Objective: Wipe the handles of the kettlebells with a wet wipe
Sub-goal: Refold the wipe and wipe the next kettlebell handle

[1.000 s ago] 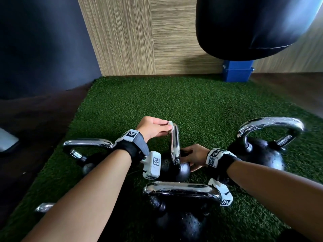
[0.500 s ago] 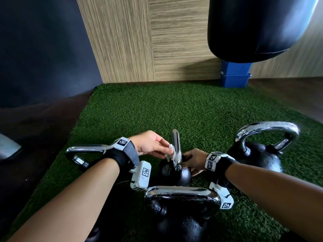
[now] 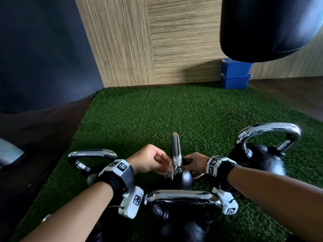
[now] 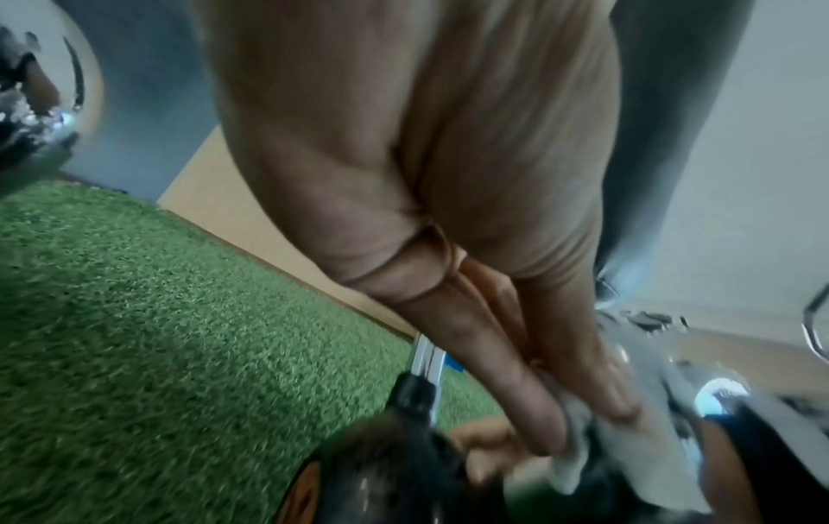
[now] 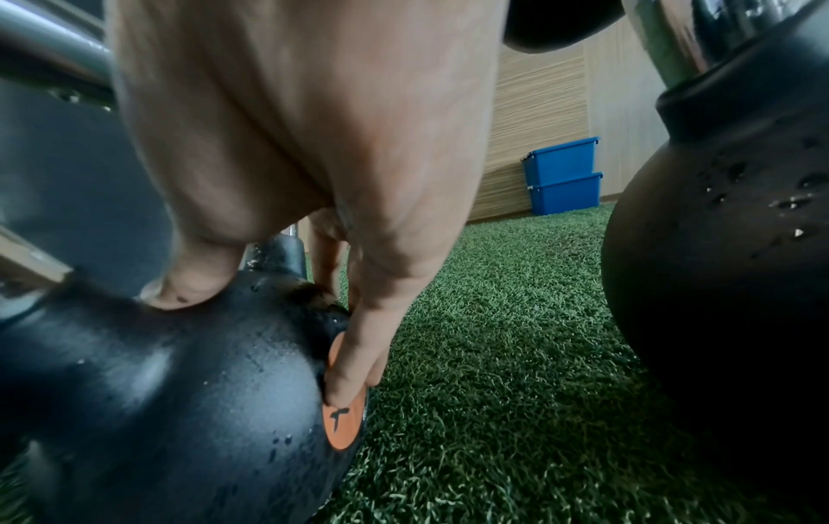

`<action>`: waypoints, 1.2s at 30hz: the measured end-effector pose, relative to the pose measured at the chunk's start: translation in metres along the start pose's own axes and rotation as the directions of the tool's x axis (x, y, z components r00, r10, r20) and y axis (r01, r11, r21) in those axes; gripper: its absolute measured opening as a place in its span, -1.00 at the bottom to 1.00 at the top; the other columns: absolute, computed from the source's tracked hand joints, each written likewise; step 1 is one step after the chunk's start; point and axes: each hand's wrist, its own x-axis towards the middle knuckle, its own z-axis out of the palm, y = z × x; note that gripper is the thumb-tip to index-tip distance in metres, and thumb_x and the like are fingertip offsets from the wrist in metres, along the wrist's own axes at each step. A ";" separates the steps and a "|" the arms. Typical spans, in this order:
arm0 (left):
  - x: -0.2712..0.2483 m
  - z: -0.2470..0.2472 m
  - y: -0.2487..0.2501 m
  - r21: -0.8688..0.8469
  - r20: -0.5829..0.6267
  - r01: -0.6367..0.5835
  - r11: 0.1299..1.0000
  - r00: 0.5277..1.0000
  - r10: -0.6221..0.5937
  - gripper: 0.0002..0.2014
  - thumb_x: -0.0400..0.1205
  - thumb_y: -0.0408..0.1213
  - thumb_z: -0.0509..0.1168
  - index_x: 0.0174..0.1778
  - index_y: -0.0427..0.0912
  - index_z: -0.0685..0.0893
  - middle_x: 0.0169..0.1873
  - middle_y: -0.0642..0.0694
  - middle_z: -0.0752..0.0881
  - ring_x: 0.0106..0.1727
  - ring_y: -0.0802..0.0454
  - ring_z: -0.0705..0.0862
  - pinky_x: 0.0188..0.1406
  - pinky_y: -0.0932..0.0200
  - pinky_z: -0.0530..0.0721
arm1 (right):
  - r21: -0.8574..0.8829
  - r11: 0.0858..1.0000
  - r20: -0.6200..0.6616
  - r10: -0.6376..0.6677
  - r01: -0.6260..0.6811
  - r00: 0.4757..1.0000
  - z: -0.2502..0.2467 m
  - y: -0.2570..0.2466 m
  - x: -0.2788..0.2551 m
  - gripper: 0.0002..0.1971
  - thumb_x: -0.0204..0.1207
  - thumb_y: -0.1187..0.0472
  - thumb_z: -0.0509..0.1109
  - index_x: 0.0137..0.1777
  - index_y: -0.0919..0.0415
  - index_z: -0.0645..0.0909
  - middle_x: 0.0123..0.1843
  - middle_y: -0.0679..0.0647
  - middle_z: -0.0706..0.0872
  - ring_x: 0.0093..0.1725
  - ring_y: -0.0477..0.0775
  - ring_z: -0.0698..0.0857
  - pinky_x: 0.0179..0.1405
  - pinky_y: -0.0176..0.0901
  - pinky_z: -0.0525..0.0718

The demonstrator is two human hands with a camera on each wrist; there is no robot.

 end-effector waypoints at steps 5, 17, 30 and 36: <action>-0.005 0.014 -0.024 0.025 -0.071 -0.104 0.994 0.992 0.106 -0.77 0.43 -0.53 0.64 -0.10 -0.13 0.91 -0.14 -0.19 0.90 -0.17 0.06 0.85 -0.10 0.17 0.85 | -0.018 0.998 -0.007 -0.053 0.053 0.999 -0.003 0.002 -0.001 -0.67 0.47 0.05 0.61 0.11 0.24 0.72 0.12 0.34 0.82 0.03 0.28 0.81 0.17 0.34 0.73; -0.007 0.025 -0.034 0.303 -0.185 -0.121 0.945 0.965 0.183 -0.74 0.45 -0.36 0.67 0.04 -0.20 0.92 -0.07 0.00 0.91 -0.01 0.16 0.87 0.10 0.34 0.75 | -0.192 0.981 0.021 -0.002 0.006 1.000 -0.010 -0.005 -0.002 -0.69 0.54 -0.06 0.53 0.18 0.08 0.69 -0.18 0.20 0.75 -0.30 0.10 0.72 -0.26 -0.07 0.75; 0.008 -0.036 0.046 0.021 -0.427 -0.355 0.935 0.842 0.329 -0.63 0.40 -0.16 0.66 0.15 -0.01 0.89 0.06 -0.03 0.90 0.09 0.02 0.87 0.02 0.26 0.82 | 0.181 0.903 -0.014 -0.394 0.390 0.919 -0.081 -0.095 -0.021 -0.73 0.51 0.09 0.56 0.14 0.20 0.81 -0.03 0.22 0.86 -0.26 0.02 0.80 -0.25 -0.18 0.77; 0.019 -0.032 0.061 -0.174 -0.462 -0.402 0.899 0.839 0.286 -0.65 0.33 -0.20 0.65 0.05 -0.01 0.92 0.00 -0.09 0.90 -0.14 0.12 0.85 -0.20 0.35 0.79 | 0.211 0.760 -0.191 -0.584 0.614 0.789 -0.063 -0.109 -0.028 -0.67 0.45 0.30 0.59 0.22 0.25 0.78 0.03 0.30 0.86 -0.13 0.27 0.81 -0.14 -0.09 0.87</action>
